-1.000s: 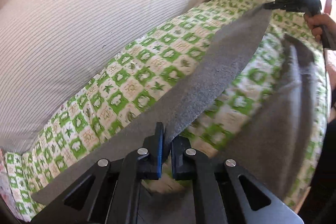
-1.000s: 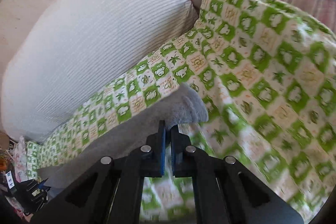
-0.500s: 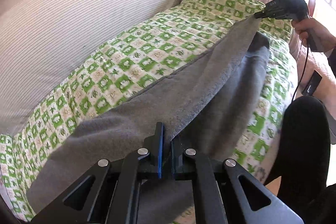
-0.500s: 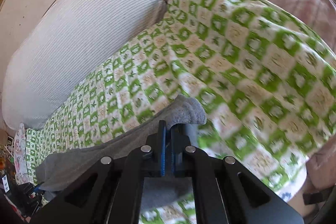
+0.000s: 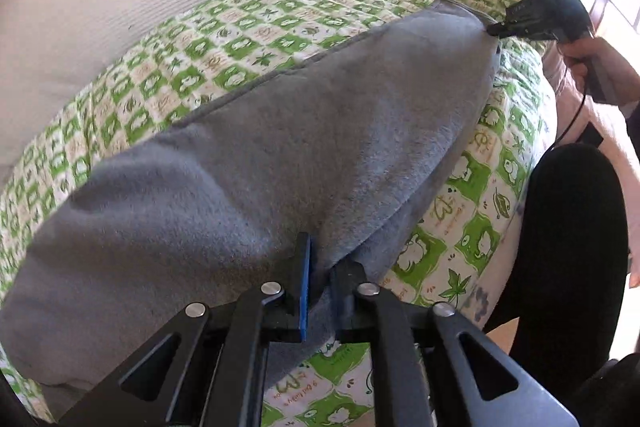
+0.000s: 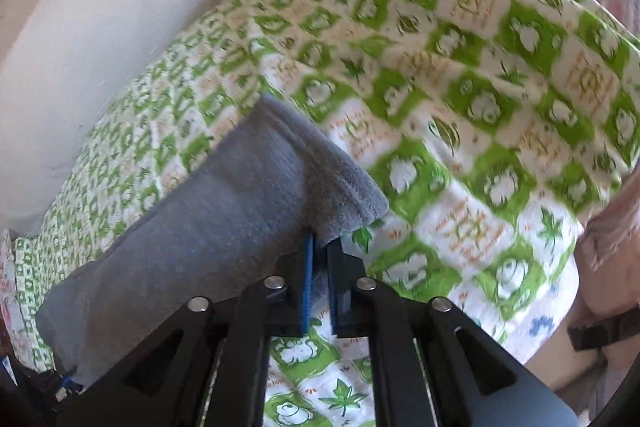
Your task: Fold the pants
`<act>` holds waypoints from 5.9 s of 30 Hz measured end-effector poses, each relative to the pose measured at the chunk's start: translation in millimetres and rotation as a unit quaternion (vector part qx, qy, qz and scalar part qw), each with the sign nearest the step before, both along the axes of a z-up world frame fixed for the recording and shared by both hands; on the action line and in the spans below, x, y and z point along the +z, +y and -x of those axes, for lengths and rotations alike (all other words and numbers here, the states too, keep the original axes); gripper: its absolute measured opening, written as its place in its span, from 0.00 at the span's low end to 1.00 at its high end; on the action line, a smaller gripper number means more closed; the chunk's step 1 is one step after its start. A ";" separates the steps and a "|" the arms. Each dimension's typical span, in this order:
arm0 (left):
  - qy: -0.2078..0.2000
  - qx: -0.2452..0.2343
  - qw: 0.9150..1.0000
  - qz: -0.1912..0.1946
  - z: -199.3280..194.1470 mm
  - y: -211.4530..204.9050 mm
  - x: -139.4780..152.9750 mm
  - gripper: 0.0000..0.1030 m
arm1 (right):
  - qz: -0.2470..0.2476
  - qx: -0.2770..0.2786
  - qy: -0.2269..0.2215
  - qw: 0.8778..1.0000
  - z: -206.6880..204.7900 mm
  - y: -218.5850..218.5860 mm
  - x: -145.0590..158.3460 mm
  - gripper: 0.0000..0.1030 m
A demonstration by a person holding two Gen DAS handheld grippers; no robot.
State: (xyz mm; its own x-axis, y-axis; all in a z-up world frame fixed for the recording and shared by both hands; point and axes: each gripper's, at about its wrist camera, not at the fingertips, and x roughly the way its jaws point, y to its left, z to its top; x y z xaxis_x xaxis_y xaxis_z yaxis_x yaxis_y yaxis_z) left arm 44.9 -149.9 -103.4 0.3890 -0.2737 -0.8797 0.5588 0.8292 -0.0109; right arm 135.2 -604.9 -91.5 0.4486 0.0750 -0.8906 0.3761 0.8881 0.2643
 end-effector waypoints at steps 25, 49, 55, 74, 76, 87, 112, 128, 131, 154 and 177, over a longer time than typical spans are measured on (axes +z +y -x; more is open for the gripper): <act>-0.019 0.323 0.944 0.055 57.0 258.1 21.8 0.39 | -0.070 0.297 -0.064 0.950 53.3 322.5 37.9 0.58; 0.000 0.419 0.905 0.064 25.7 379.1 6.6 0.58 | 0.102 0.546 -0.057 0.830 123.5 557.6 -10.9 0.58; 0.017 0.423 0.904 0.061 -3.3 391.8 -7.7 0.58 | 0.150 0.548 -0.056 0.821 119.2 561.8 -25.6 0.58; -0.069 0.355 0.927 0.098 64.1 351.8 88.1 0.05 | 0.069 0.524 -0.127 0.839 130.6 511.3 74.3 0.04; -0.039 0.378 0.922 0.078 61.0 357.1 66.6 0.25 | 0.069 0.521 -0.123 0.842 131.8 507.5 73.6 0.04; 0.037 0.421 0.901 0.097 55.0 362.4 -12.1 0.58 | 0.054 0.512 -0.099 0.852 132.3 505.0 50.0 0.04; 0.046 0.389 0.919 0.049 91.5 382.1 -20.7 0.17 | -0.032 0.536 0.034 0.843 153.4 518.8 -36.3 0.41; -0.009 0.185 0.980 0.074 71.2 201.6 17.6 0.49 | -0.026 0.447 -0.055 0.892 34.4 484.9 33.2 0.49; -0.043 0.107 0.993 0.022 69.6 148.7 9.1 0.49 | -0.016 0.458 -0.047 0.888 16.4 499.0 29.3 0.49; 0.016 0.068 0.994 0.088 50.4 170.8 -10.5 0.01 | -0.035 0.480 -0.010 0.876 -47.6 537.0 -18.8 0.06; 0.043 0.358 0.923 0.134 108.8 306.7 -10.4 0.47 | -0.048 0.485 -0.039 0.873 18.0 537.8 4.2 0.49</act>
